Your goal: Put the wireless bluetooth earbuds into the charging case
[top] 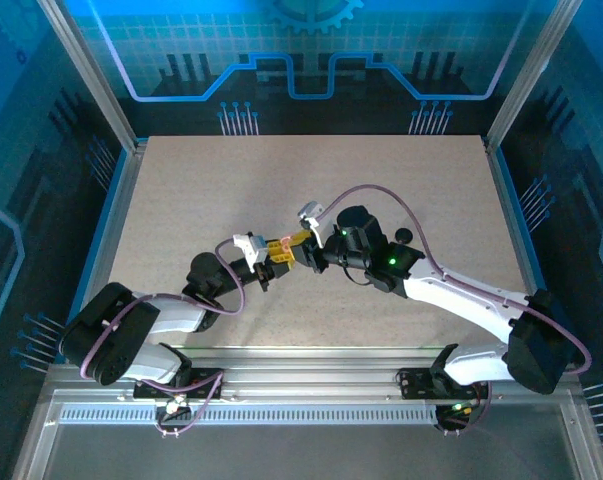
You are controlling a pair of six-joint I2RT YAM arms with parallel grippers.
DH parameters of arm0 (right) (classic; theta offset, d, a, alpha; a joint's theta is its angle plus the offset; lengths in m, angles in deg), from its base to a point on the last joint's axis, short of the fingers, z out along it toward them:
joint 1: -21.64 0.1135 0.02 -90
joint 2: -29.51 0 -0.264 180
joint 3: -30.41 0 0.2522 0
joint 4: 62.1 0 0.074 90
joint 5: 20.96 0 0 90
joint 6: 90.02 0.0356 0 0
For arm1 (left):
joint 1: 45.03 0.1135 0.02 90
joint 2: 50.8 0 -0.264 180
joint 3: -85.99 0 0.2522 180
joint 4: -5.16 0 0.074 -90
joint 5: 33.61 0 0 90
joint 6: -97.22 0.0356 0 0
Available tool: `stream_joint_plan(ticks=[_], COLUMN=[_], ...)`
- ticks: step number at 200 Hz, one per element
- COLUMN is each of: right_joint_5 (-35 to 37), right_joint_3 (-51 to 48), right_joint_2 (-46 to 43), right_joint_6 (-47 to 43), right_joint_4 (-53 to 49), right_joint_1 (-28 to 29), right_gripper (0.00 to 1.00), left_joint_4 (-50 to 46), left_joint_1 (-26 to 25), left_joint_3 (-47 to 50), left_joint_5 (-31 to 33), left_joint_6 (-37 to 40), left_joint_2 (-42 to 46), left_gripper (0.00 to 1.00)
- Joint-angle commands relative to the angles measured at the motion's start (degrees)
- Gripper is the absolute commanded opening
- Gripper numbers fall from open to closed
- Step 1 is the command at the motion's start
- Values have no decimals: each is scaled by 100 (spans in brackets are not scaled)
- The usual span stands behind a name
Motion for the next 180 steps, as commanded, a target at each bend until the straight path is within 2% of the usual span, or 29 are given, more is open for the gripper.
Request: stream_joint_plan(ticks=[1,75,180], right_joint_5=[15,-91,-420], right_joint_3=[-68,-107,-28], right_joint_2=[-125,-564,-180], right_joint_6=[-46,126,328], right_joint_4=[-17,656,1026], right_joint_1=[86,-72,-104], right_gripper=[21,21,21], left_joint_4=[328,327,328], left_joint_1=[-27,-31,-31], left_joint_3=[-199,-222,-420], left_joint_5=[16,-161,-303], left_joint_6=[-134,-510,-1350], left_joint_2=[-12,-8,328], left_gripper=[14,14,15])
